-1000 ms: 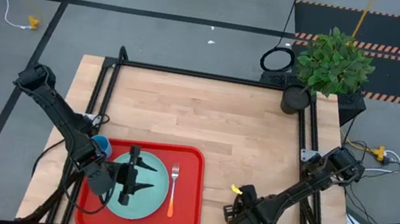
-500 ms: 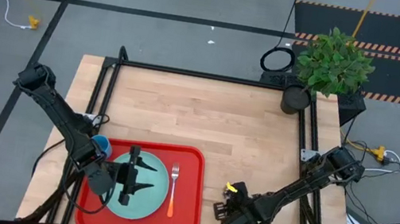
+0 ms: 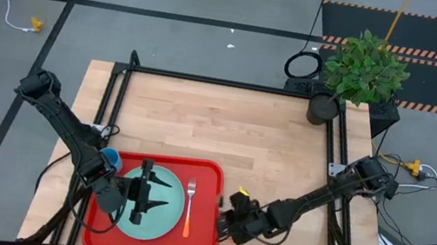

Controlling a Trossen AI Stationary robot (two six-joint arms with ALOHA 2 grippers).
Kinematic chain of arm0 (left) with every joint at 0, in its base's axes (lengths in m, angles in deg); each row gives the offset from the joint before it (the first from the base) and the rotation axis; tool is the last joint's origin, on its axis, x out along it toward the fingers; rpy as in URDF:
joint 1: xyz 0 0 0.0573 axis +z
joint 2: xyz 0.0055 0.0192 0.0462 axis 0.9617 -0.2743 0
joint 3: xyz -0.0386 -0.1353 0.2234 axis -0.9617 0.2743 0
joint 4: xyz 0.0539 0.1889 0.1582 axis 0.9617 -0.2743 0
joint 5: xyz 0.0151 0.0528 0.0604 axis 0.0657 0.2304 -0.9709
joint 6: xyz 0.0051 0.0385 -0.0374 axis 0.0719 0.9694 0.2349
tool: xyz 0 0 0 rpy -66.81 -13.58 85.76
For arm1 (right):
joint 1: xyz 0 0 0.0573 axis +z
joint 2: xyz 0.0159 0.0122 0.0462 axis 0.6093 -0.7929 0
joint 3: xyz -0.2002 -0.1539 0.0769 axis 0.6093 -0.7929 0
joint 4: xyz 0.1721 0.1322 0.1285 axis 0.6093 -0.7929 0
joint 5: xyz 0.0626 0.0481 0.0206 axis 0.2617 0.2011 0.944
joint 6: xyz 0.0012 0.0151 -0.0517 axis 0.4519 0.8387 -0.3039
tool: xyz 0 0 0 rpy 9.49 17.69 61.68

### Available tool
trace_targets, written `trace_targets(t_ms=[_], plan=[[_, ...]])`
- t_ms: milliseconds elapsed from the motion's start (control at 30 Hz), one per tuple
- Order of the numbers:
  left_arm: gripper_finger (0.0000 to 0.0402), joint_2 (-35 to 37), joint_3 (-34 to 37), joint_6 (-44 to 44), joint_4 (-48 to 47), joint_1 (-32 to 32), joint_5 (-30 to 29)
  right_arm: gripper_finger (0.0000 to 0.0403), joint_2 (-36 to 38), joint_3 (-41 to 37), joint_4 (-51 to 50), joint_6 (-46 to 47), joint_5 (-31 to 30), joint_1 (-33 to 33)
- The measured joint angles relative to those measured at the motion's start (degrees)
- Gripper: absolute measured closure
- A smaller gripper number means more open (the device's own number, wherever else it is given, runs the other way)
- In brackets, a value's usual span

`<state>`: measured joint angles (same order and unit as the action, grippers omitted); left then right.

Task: Pick and place plate/cup/fork/spoon on tray
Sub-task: Put the orange spoon on the tray

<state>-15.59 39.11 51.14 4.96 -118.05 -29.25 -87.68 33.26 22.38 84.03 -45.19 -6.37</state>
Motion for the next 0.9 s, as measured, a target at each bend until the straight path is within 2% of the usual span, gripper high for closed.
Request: trace_targets(t_ms=[300,567,667,800,900], plan=[[0.0172,0.0,0.0,-0.1,0.1,0.0,0.0,0.0403,0.1,0.0,9.3,-5.7,-0.8,-3.9],[0.0172,0.0,0.0,-0.1,0.1,0.0,0.0,0.0403,0.0,0.1,10.4,-1.5,-3.5,-6.4],[0.0172,0.0,0.0,0.1,0.1,0.0,0.0,0.0403,-1.0,0.0,14.5,-1.4,-3.9,-6.9],[0.0172,0.0,0.0,0.3,0.1,0.0,0.0,0.0403,-4.4,0.1,25.8,-4.3,-4.0,-7.3],[0.0172,0.0,0.0,0.3,0.0,0.0,0.0,0.0403,-6.2,1.1,27.2,-5.1,-3.3,-7.5]])
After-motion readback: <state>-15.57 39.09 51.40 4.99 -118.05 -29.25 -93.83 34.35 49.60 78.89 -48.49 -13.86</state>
